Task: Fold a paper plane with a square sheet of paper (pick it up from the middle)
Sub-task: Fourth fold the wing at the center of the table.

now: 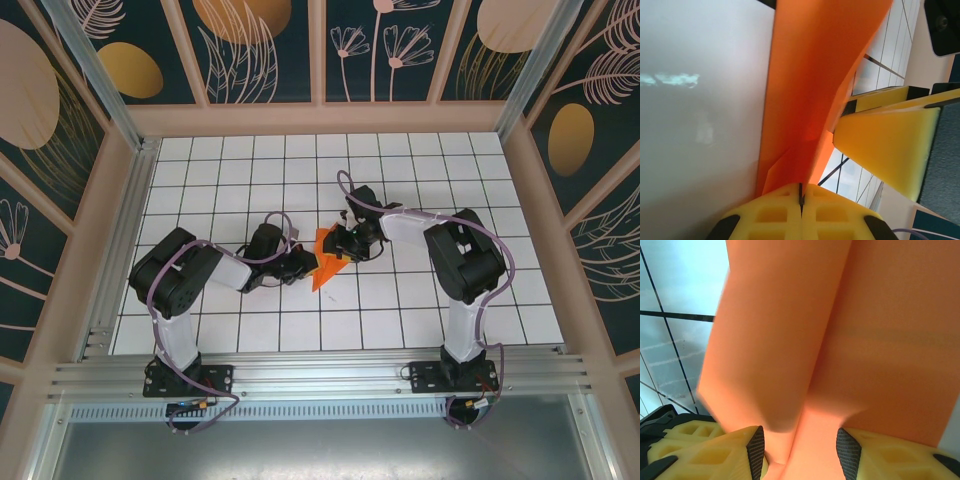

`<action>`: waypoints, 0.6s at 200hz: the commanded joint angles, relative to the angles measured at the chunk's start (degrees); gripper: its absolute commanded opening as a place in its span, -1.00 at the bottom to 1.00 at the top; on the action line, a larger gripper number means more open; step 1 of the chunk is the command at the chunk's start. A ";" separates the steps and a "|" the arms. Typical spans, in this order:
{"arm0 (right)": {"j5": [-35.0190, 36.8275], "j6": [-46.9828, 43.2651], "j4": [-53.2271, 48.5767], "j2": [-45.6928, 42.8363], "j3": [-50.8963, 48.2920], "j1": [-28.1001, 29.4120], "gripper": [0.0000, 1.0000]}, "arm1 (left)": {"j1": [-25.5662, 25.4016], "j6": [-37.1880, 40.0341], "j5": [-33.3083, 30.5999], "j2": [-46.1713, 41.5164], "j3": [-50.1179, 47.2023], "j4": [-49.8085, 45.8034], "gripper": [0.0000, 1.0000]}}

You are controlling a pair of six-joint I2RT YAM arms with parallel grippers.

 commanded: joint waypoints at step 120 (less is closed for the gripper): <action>-0.09 0.06 3.13 2.27 -5.81 -2.02 -0.03 | 0.67 8.37 -0.31 -0.68 3.59 -6.85 -0.94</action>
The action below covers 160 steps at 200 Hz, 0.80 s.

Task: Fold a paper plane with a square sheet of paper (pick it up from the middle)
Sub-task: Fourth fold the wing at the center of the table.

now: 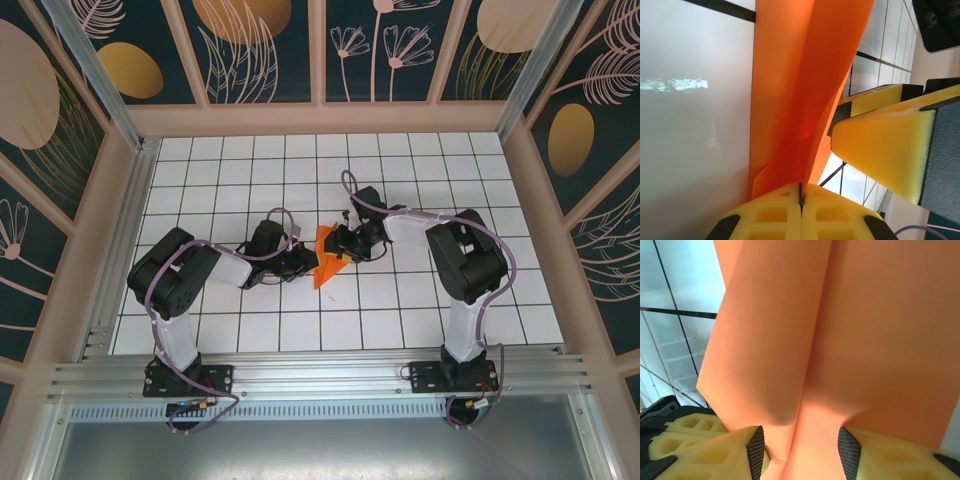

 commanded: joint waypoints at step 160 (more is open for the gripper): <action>4.50 -2.87 2.60 -5.38 -0.08 -1.24 -0.05 | 0.54 14.34 6.41 -0.07 2.53 -6.40 -1.00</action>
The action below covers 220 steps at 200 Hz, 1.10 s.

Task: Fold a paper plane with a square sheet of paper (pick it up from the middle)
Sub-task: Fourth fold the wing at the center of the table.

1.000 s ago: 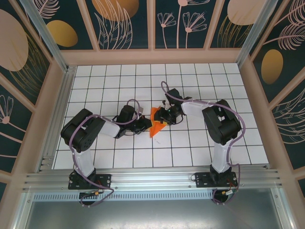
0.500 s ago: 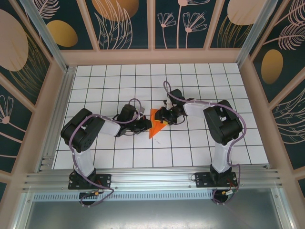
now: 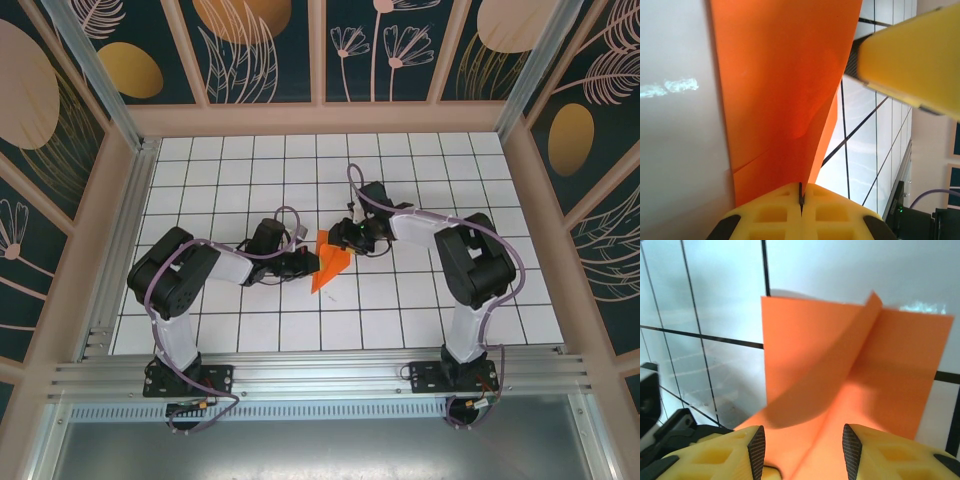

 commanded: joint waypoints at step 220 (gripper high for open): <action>10.35 2.70 -4.40 7.36 1.69 0.67 -0.20 | 0.39 -0.33 -6.88 -10.13 -4.27 -0.69 -0.22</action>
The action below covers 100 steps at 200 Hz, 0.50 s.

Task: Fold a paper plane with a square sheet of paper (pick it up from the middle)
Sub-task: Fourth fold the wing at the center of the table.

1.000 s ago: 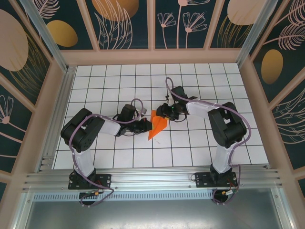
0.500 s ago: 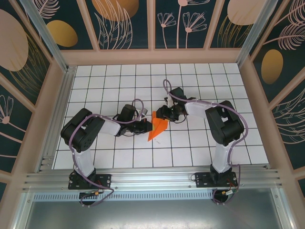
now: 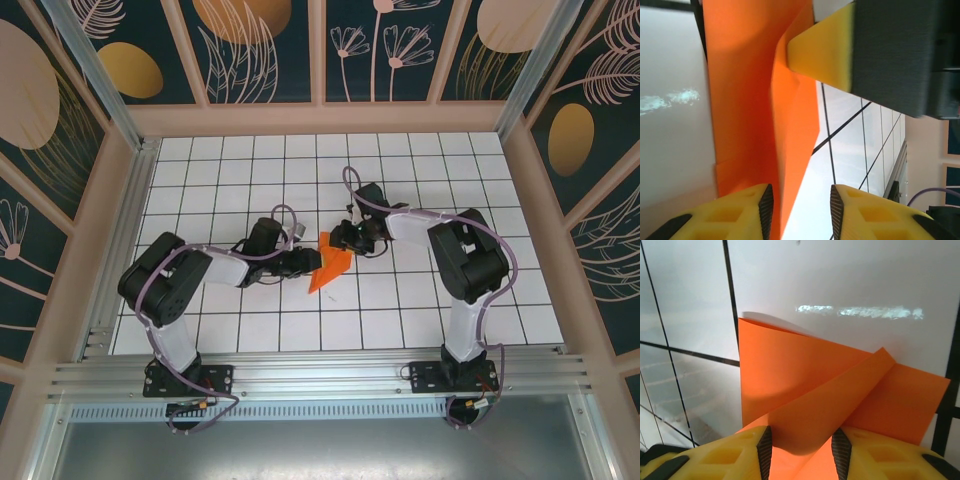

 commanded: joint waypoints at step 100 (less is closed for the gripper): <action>7.31 5.04 -5.40 5.39 1.30 0.65 -0.21 | -5.88 4.67 -16.87 -9.49 -1.81 -15.09 -0.25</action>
